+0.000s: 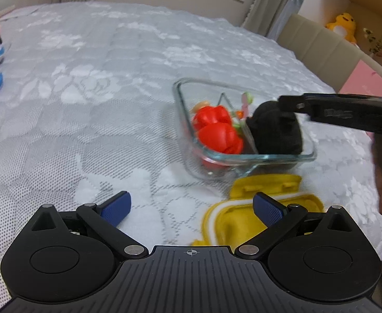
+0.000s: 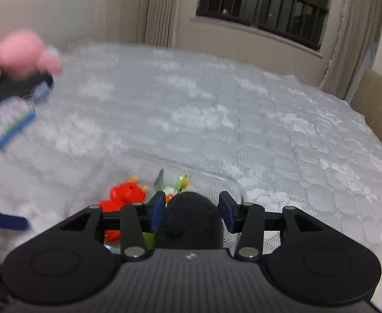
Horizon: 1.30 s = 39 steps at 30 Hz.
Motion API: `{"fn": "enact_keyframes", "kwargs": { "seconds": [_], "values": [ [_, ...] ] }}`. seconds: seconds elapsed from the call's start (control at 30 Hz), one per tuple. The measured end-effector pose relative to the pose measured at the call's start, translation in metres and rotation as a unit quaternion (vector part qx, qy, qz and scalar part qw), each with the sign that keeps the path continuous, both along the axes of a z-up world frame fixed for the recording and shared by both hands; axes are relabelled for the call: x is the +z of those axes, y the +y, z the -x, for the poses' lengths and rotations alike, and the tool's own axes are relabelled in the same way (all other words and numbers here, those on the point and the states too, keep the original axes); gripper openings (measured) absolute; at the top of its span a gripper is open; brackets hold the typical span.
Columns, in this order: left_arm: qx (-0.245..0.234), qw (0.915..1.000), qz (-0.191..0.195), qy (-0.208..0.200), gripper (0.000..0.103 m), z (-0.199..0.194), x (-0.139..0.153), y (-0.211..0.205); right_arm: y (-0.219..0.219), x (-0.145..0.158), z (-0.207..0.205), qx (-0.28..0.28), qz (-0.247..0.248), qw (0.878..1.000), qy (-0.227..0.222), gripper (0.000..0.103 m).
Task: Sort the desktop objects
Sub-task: 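Withdraw the right tool and move it toward the yellow lid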
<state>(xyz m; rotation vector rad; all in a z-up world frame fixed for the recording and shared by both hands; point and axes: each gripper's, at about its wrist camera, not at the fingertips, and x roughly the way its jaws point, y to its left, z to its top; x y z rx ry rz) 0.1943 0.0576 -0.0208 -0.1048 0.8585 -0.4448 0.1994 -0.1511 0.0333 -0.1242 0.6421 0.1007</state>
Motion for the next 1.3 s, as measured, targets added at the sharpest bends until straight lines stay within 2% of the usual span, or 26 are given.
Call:
{"fn": "enact_keyframes", "kwargs": {
  "seconds": [0.03,0.1,0.17,0.3,0.4,0.47,0.57,0.7,0.8,0.9,1.1,1.3],
  "values": [
    [0.000,1.0000,-0.005,-0.005,0.102,0.002,0.002,-0.004,-0.006,0.006,0.011,0.000,-0.009,1.000,-0.009,0.056],
    [0.002,0.9996,-0.021,-0.018,0.102,0.008,0.007,-0.014,-0.019,0.015,0.036,0.004,-0.021,0.999,-0.028,0.082],
    [0.014,0.9988,-0.033,-0.033,0.102,0.017,0.013,-0.022,-0.031,0.022,0.066,0.011,-0.021,0.998,-0.052,0.094],
    [0.049,0.9986,-0.003,-0.019,0.102,0.049,0.014,-0.022,-0.056,0.011,0.127,0.007,-0.029,0.997,-0.075,0.101],
    [0.063,0.9978,0.000,0.020,0.102,0.073,0.008,-0.022,-0.073,-0.017,0.155,0.003,-0.072,0.997,-0.041,0.103],
    [0.071,0.9966,-0.013,0.039,0.102,0.091,0.005,-0.025,-0.081,-0.037,0.168,-0.004,-0.103,0.994,-0.021,0.103],
    [0.071,0.9958,-0.040,0.042,0.102,0.119,0.005,-0.030,-0.089,-0.056,0.184,-0.028,-0.152,0.988,-0.014,0.103],
    [0.068,0.9935,-0.082,0.040,0.102,0.147,0.001,-0.042,-0.094,-0.067,0.195,-0.068,-0.194,0.979,-0.005,0.102],
    [0.058,0.9922,-0.101,0.044,0.102,0.156,-0.006,-0.052,-0.089,-0.064,0.200,-0.081,-0.185,0.979,-0.016,0.102],
    [0.053,0.9904,-0.119,0.046,0.102,0.158,-0.011,-0.062,-0.081,-0.058,0.208,-0.089,-0.152,0.983,-0.046,0.102],
    [0.033,0.9894,-0.137,0.034,0.102,0.157,-0.009,-0.077,-0.085,-0.053,0.205,-0.069,-0.175,0.981,-0.041,0.102],
    [0.023,0.9853,-0.169,0.009,0.102,0.150,-0.015,-0.090,-0.093,-0.059,0.200,-0.065,-0.188,0.980,-0.017,0.102]
  ]
}}
